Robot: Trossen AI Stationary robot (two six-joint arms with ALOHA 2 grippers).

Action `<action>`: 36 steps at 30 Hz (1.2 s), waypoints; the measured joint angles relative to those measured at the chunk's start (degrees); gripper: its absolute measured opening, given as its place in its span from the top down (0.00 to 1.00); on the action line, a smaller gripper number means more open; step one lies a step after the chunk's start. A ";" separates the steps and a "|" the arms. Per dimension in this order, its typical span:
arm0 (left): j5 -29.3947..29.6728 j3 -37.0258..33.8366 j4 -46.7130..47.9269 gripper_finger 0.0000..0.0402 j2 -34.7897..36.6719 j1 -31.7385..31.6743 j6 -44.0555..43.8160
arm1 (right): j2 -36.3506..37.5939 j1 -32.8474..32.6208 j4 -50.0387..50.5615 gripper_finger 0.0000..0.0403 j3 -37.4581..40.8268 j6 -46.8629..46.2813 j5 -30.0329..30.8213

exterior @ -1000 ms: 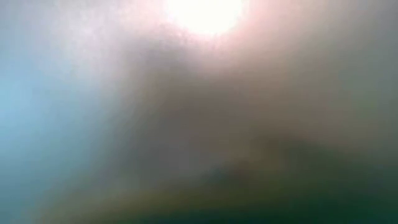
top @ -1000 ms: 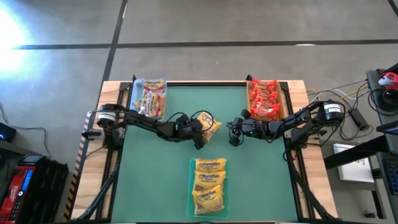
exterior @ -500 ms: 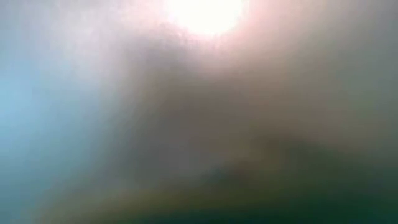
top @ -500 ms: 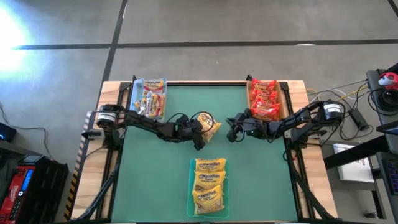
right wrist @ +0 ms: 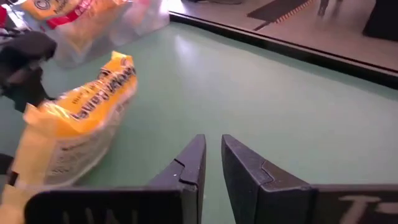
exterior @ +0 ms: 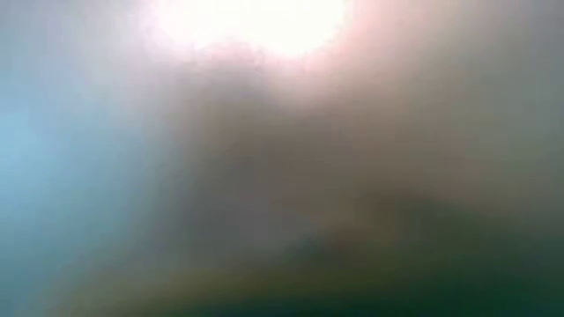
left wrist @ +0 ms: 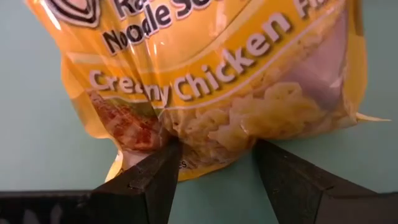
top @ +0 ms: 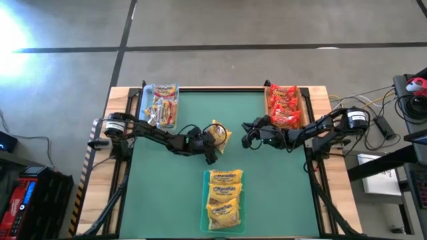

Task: Sort Maruchan noodles
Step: Put the yellow noodle pack into the green bin

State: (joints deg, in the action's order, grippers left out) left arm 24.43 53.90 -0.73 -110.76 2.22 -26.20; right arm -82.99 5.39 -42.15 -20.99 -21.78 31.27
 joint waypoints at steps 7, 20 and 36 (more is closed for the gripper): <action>0.16 -1.55 -3.34 0.50 -0.09 0.00 0.52 | -0.10 0.60 0.82 0.89 -3.51 3.34 -6.18; 0.11 -1.70 -6.61 0.50 -0.22 -0.57 2.56 | -0.01 1.76 35.56 0.89 -22.62 3.43 -8.76; 0.59 -4.87 -13.51 0.50 -0.24 -1.15 1.96 | -0.58 2.80 56.84 0.89 -33.38 -0.76 -8.80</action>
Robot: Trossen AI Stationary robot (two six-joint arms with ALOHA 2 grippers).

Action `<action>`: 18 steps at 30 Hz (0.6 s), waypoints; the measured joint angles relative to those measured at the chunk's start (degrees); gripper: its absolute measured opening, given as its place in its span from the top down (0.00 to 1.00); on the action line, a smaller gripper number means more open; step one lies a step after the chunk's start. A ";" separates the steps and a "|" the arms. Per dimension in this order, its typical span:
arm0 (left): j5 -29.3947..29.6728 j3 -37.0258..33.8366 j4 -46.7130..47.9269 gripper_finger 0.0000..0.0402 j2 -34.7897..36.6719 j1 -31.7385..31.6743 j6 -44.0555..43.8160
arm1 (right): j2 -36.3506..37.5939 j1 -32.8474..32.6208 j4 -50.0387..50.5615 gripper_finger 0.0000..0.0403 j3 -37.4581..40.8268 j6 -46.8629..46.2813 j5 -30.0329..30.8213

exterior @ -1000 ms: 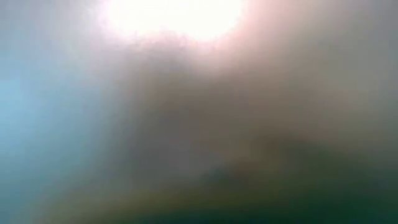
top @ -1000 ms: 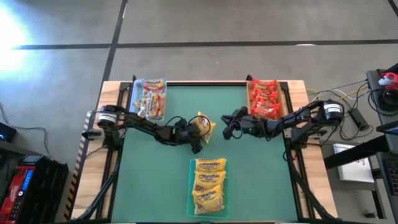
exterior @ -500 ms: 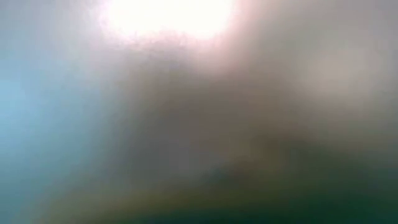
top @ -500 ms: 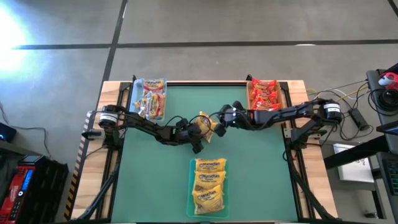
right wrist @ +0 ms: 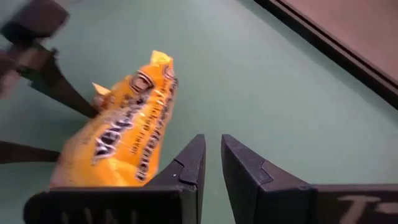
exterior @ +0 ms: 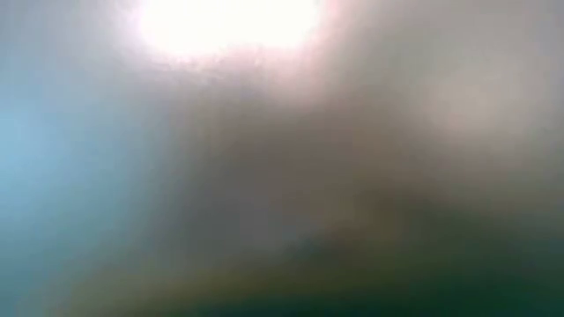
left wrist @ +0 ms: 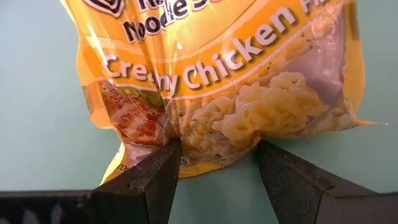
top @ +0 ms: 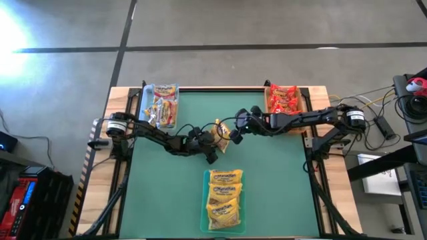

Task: Sort Maruchan noodles
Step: Put the yellow noodle pack into the green bin

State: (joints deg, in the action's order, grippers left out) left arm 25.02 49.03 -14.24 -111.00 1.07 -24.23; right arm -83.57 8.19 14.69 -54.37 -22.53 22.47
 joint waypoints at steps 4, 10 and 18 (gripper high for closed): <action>0.06 -1.51 -2.74 0.50 0.00 -0.01 -0.54 | 0.00 0.00 1.23 0.89 -0.78 1.03 -0.09; 0.08 -1.94 -4.23 0.50 -0.02 -0.06 -0.23 | 0.00 2.50 2.99 0.86 -0.78 -3.12 -8.01; 0.12 -1.94 -4.34 0.50 -0.02 -0.08 0.68 | 0.13 8.71 2.34 0.67 -0.76 -7.88 -21.77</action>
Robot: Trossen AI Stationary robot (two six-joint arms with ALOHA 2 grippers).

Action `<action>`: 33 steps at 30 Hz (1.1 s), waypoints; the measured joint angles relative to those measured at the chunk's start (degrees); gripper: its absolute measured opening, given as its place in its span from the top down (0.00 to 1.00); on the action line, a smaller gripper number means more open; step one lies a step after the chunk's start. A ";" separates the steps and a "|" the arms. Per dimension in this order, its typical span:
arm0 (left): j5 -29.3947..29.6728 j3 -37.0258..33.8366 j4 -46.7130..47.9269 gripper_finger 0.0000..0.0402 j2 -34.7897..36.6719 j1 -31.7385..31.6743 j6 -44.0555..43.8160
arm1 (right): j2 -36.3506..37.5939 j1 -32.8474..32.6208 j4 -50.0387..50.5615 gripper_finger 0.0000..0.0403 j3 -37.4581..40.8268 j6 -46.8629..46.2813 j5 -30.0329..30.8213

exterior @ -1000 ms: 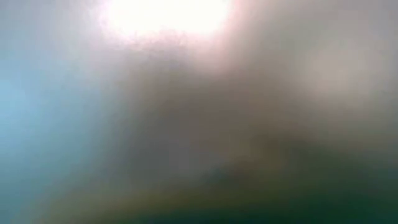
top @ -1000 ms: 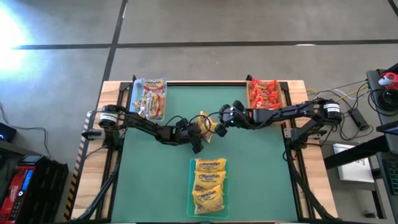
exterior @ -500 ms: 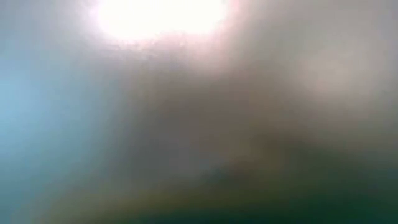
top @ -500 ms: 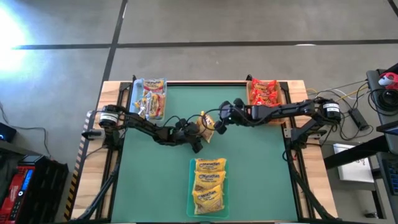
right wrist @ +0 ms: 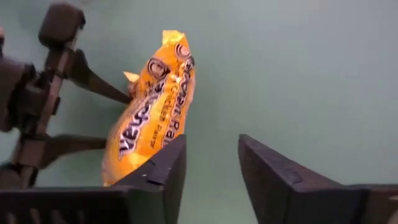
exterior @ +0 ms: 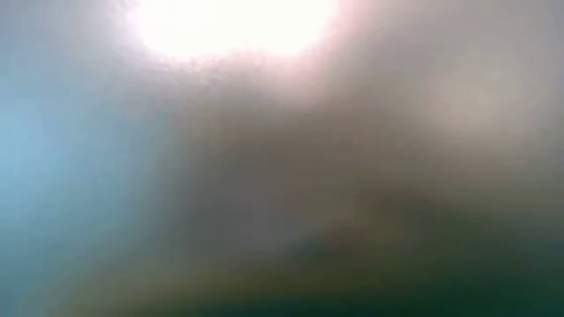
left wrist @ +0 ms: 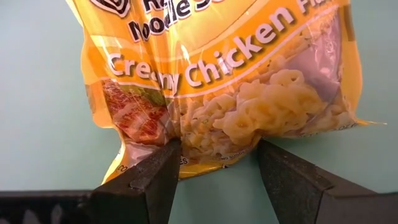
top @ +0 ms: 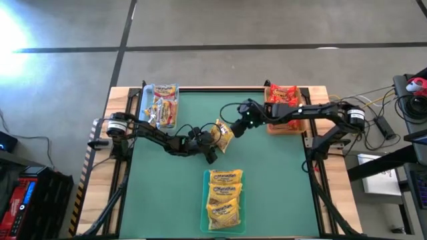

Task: Sort Maruchan noodles
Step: Put the yellow noodle pack into the green bin

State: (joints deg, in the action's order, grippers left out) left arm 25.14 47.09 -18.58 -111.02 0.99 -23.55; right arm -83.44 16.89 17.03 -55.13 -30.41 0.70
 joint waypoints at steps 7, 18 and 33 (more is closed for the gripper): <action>1.13 0.00 -0.39 0.50 -0.02 -0.04 0.42 | 0.02 1.87 -4.93 0.53 0.02 -4.63 -6.13; 2.32 0.02 -2.90 0.50 -2.46 -0.04 0.16 | -5.32 2.27 -9.10 0.49 0.02 -9.47 -8.68; 4.21 0.07 -6.99 0.50 -5.29 -0.09 -1.00 | -11.79 2.27 -12.35 0.49 -0.70 -9.67 -12.87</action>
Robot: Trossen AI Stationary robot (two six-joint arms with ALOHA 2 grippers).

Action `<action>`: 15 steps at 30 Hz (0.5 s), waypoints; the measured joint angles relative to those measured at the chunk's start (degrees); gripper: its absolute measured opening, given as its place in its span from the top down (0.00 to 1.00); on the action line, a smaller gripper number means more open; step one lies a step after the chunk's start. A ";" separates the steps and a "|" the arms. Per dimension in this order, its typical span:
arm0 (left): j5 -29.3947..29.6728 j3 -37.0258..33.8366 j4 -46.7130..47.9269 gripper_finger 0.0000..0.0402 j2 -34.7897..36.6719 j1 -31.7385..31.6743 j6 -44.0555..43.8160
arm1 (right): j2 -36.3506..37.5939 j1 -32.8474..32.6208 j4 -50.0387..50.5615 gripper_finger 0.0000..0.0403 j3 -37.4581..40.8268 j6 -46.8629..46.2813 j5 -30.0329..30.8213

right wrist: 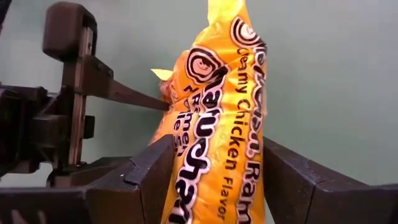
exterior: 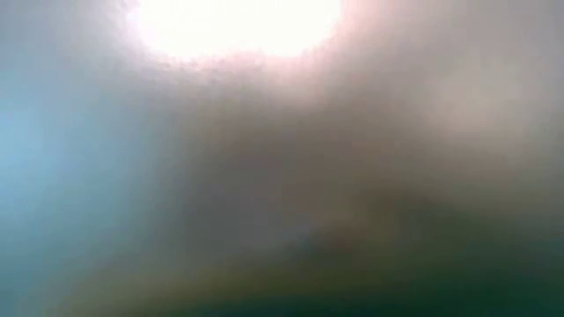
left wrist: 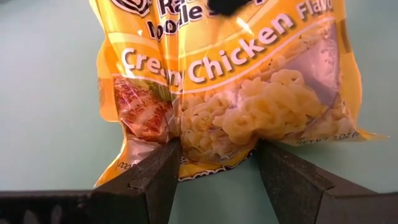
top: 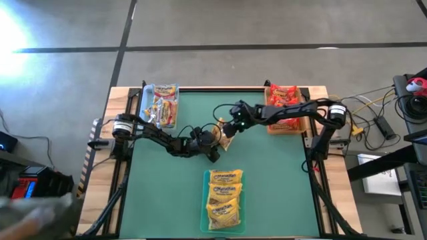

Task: Sort Maruchan noodles
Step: Put the yellow noodle pack into the green bin

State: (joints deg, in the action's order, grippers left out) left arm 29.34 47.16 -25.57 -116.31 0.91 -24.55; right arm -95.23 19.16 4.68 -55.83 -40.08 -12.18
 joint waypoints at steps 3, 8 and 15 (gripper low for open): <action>0.04 0.00 -0.10 0.50 0.00 0.00 0.01 | -0.91 -0.42 -1.01 0.49 0.00 -0.02 -0.25; 0.04 -0.02 -0.12 0.50 0.04 0.00 -0.05 | -1.51 -0.74 -1.09 0.49 -0.02 0.67 -0.32; 1.82 -0.10 -2.52 0.50 0.05 0.30 -1.13 | -0.77 -0.83 -0.82 0.59 -0.02 3.55 -1.01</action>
State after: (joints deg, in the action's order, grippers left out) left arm 31.17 47.05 -28.09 -116.26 1.21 -25.68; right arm -96.01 18.33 3.86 -55.86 -36.53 -13.19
